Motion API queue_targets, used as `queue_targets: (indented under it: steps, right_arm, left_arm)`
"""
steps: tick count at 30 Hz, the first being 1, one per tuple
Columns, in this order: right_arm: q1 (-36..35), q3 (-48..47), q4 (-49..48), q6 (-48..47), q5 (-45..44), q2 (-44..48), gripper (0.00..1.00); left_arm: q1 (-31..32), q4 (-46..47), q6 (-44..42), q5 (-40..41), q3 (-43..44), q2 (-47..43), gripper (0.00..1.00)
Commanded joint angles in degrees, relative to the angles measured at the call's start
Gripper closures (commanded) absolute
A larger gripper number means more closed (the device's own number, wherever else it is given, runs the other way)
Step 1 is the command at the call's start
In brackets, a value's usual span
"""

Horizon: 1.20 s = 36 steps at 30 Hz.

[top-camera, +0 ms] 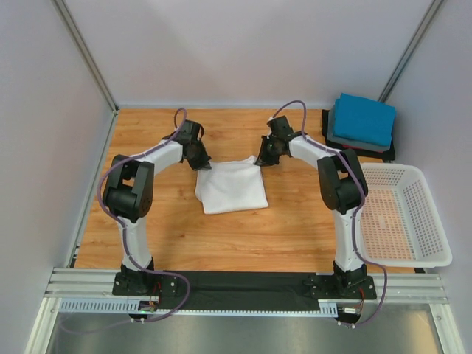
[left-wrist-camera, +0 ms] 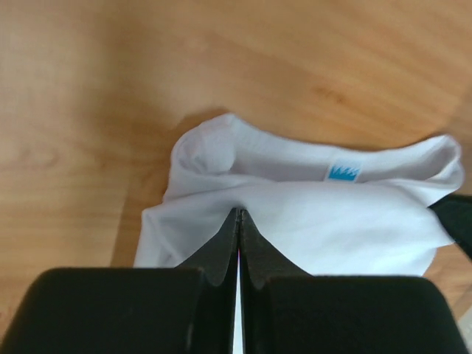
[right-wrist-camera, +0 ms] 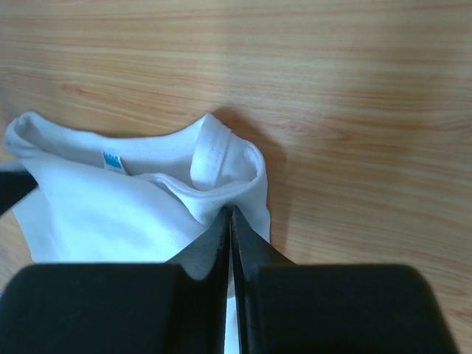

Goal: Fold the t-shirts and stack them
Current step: Fold the tshirt, then neatly place the folded tshirt to the corner

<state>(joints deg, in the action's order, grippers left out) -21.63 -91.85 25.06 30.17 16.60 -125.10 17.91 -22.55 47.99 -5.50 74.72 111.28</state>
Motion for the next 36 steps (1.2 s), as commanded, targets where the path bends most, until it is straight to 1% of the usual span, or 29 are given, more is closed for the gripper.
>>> queue_targets:
  steps: [1, 3, 4, 5, 6, 7, 8, 9, 10, 11, 12, 13, 14, 15, 16, 17, 18, 19, 20, 23, 26, 27, 28, 30, 36]
  right_arm:
    - [-0.1, -0.9, -0.1, 0.1, -1.2, 7.3, 0.95]
    - [0.3, -1.0, 1.7, -0.4, -2.2, 11.0, 0.86]
    - [0.8, -1.0, 2.3, -0.4, -3.1, 12.2, 0.8]
    - [1.0, -0.8, 3.6, -0.5, -3.6, 13.6, 0.68]
    - [1.3, -0.4, 4.1, -0.4, -3.9, 16.0, 0.62]
    - [1.5, 0.6, 4.6, -0.4, -4.1, 17.2, 0.55]
    - [1.5, 1.5, 5.3, -0.4, -4.6, 18.5, 0.38]
    - [1.6, 2.5, 5.4, -0.4, -4.7, 20.7, 0.3]
    - [1.6, 5.2, 5.4, -0.2, -4.3, 21.8, 0.25]
    - [1.4, 6.7, 4.8, -0.1, -3.8, 22.8, 0.17]
    - [1.5, 8.3, 4.3, 0.2, -3.1, 24.7, 0.13]
    - [1.3, 10.4, 3.7, 0.6, -1.6, 25.5, 0.1]
    - [1.2, 14.0, 1.9, 0.7, -0.5, 26.2, 0.01]
    - [1.1, 16.2, 1.1, 0.9, 0.5, 27.2, 0.0]
    - [0.6, 17.8, 0.3, 0.8, 1.4, 27.6, 0.0]
    - [0.3, 21.1, -1.3, 0.6, 1.6, 27.9, 0.0]
    - [-0.4, 22.4, -2.1, 0.1, 1.9, 28.3, 0.0]
    - [-0.8, 23.5, -2.8, 0.1, 1.7, 28.4, 0.0]
    - [-1.0, 24.6, -4.0, 0.0, 1.7, 28.4, 0.0]
    - [-1.5, 27.0, -5.8, 0.4, 1.2, 27.2, 0.01]
    - [-1.6, 27.2, -7.0, 0.6, 1.2, 25.9, 0.03]
    - [-1.4, 27.0, -7.5, 0.8, 1.7, 25.0, 0.04]
    - [-1.6, 26.9, -8.8, 1.2, 2.1, 24.1, 0.04]
    - [-1.5, 26.8, -10.0, 1.6, 3.3, 23.2, 0.05]
    - [-1.8, 26.1, -12.1, 2.5, 4.0, 19.5, 0.08]
  left_arm:
    - [-1.7, -4.4, -10.9, -2.9, 9.6, 2.5, 1.0]
    - [-1.8, -7.1, -14.5, -4.3, 13.3, 2.2, 1.0]
    - [-1.8, -7.5, -15.4, -5.0, 14.0, 1.7, 0.94]
    - [-1.8, -8.4, -16.0, -5.8, 14.3, -0.3, 0.89]
    - [-1.8, -8.7, -16.7, -6.2, 14.1, -1.7, 0.83]
    - [-1.8, -8.8, -17.5, -6.5, 13.6, -3.2, 0.66]
    - [-1.8, -9.8, -17.7, -6.4, 13.0, -6.3, 0.59]
    - [-1.8, -10.2, -17.8, -6.0, 11.3, -8.0, 0.52]
    - [-1.8, -10.9, -17.4, -5.4, 10.1, -9.8, 0.45]
    - [-1.8, -11.6, -17.1, -4.2, 8.6, -13.3, 0.44]
    - [-1.8, -11.6, -16.7, -3.6, 5.1, -15.0, 0.43]
    - [-1.8, -11.6, -16.3, -3.0, 3.2, -16.8, 0.37]
    - [-1.8, -11.0, -15.4, -3.1, 1.2, -19.9, 0.33]
    - [-1.8, -10.3, -15.1, -3.4, -2.9, -21.4, 0.3]
    - [-1.8, -9.6, -14.6, -3.6, -5.0, -22.7, 0.2]
    - [-1.8, -8.3, -13.7, -4.3, -6.8, -24.5, 0.2]
    - [-1.8, -7.7, -13.5, -4.7, -9.9, -25.1, 0.2]
    - [-1.8, -7.2, -13.3, -5.2, -11.2, -25.4, 0.2]
    - [-1.8, -5.9, -13.0, -6.2, -12.2, -25.6, 0.21]
    - [-1.8, -3.1, -12.3, -5.8, -15.1, -24.5, 0.24]
    - [-1.8, -0.1, -11.6, -6.2, -16.5, -22.2, 0.34]
    - [-1.8, 0.7, -11.3, -6.6, -16.5, -21.6, 0.4]
    - [-1.8, 2.0, -11.0, -7.5, -16.8, -20.3, 0.41]
    - [-1.8, 2.9, -10.6, -8.1, -17.1, -19.2, 0.43]
    - [-1.8, 4.6, -9.6, -8.1, -17.1, -15.5, 0.43]
